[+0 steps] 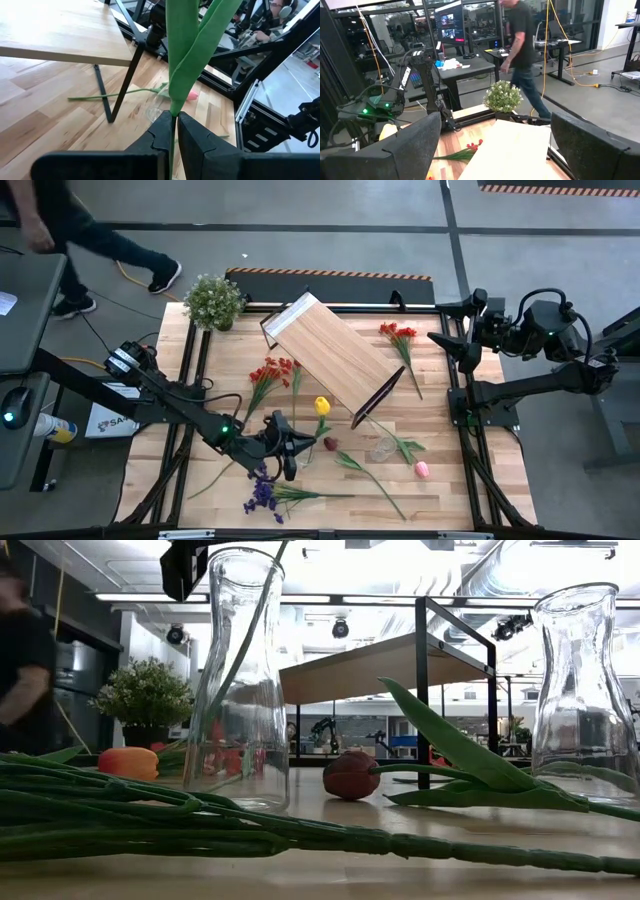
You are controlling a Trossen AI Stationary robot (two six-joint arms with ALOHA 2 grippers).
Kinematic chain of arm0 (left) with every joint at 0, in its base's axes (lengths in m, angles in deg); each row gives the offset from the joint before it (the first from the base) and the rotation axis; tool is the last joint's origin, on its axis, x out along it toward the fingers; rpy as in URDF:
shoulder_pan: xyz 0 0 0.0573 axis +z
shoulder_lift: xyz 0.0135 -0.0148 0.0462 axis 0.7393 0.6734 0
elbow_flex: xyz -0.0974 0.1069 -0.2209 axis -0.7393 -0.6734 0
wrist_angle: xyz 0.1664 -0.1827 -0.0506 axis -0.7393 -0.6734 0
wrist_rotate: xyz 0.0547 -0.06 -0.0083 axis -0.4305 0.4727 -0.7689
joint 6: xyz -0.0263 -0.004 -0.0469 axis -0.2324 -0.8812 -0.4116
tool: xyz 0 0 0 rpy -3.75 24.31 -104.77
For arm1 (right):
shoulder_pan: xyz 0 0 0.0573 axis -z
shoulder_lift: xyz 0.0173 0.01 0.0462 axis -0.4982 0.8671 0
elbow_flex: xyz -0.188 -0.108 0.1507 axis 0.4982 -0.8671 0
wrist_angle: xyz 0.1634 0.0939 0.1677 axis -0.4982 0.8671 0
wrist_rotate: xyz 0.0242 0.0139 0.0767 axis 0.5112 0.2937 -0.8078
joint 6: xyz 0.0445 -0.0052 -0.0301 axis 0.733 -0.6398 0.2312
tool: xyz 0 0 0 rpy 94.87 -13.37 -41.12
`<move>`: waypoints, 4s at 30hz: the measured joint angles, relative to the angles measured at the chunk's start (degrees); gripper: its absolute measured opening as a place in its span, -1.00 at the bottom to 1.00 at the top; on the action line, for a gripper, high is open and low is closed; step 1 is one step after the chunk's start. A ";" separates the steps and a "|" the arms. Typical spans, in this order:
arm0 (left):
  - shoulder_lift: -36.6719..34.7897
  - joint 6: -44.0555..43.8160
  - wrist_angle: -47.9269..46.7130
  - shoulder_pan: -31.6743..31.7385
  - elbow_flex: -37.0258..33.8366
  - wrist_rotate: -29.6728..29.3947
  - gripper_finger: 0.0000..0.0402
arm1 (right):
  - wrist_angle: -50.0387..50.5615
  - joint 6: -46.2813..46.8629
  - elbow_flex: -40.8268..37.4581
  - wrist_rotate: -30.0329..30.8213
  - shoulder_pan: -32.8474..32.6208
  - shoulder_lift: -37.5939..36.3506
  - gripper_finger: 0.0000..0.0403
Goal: Pick and place flowers into a vace then onto a shelf
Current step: Put the yellow tulip into the left transparent vase, then put the orange tulip into the left transparent vase
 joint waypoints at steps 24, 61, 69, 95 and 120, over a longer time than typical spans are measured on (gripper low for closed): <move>-0.02 -1.72 -3.81 0.00 0.00 0.13 -0.69 | 0.00 -0.04 0.00 0.00 0.00 0.00 0.82; -6.54 -2.87 -14.74 -3.72 -0.11 6.29 0.13 | 1.97 -0.50 0.00 0.01 -0.01 0.00 0.81; -9.72 -7.49 -18.67 -5.24 0.04 6.92 0.13 | 3.06 -0.50 0.00 0.02 0.00 0.00 0.81; -23.94 -20.52 -34.69 -10.05 0.02 14.33 0.13 | 3.45 -0.20 0.00 0.02 0.00 -0.02 0.81; -22.07 -38.72 -64.56 -10.05 0.00 30.88 0.13 | 3.43 -0.04 0.00 0.03 -0.01 0.00 0.81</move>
